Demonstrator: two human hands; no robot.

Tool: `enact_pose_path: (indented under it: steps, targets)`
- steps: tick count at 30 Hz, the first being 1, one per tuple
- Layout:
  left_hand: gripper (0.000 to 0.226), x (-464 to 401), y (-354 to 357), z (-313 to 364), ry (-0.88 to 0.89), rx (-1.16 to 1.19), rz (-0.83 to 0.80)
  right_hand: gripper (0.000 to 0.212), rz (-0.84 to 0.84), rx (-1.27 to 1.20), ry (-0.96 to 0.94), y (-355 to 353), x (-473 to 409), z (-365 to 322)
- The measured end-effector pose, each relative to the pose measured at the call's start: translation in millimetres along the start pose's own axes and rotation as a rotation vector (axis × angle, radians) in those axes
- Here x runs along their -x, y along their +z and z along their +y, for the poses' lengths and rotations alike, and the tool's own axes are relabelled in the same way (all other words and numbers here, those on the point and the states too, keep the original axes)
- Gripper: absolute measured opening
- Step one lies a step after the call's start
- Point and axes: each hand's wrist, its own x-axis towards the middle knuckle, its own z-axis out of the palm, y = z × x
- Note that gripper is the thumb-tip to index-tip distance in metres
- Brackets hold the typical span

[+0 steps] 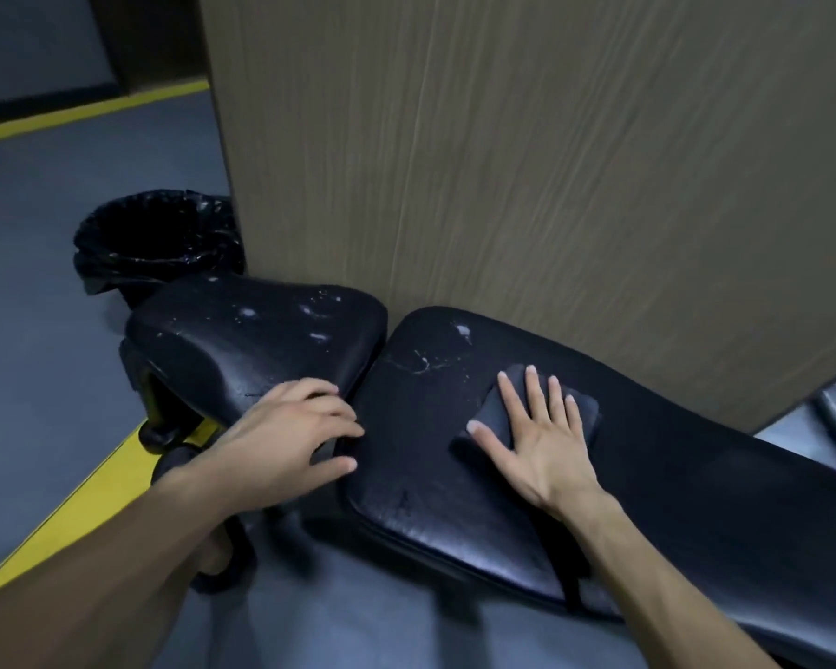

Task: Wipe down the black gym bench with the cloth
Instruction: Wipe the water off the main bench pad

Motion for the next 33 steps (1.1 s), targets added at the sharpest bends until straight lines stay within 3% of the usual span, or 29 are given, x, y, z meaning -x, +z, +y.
enact_pose_path:
  steps: [3,6,9,13,20,26,33]
  targets:
    - [0.078,-2.4,3.9,-12.0,0.025,0.097,-0.042,0.093,0.003,0.014,-0.002,1.8,-53.6,-33.1]
    - [0.052,-17.5,-0.4,-20.7,0.062,0.192,0.004,0.091,-0.018,0.005,-0.008,1.4,-83.0,-65.7]
    - [0.032,-24.1,3.9,-28.9,0.125,0.160,0.024,0.091,-0.001,-0.004,-0.178,3.6,-55.7,-77.7]
    - [0.032,-22.1,10.1,-39.4,0.154,0.191,0.080,0.087,-0.026,-0.006,-0.426,7.2,-14.6,-63.4]
    - [0.027,-19.5,14.5,-36.8,0.135,0.196,0.128,0.092,0.003,-0.009,-0.311,3.8,-108.3,-97.9]
    - [0.025,-14.6,13.1,-37.0,0.146,0.189,0.155,0.080,0.001,-0.044,-0.639,12.0,-31.5,-88.2]
    - [0.030,-12.7,6.7,-26.8,0.098,0.146,0.213,0.088,-0.004,-0.043,-0.410,5.8,-63.6,-105.6]
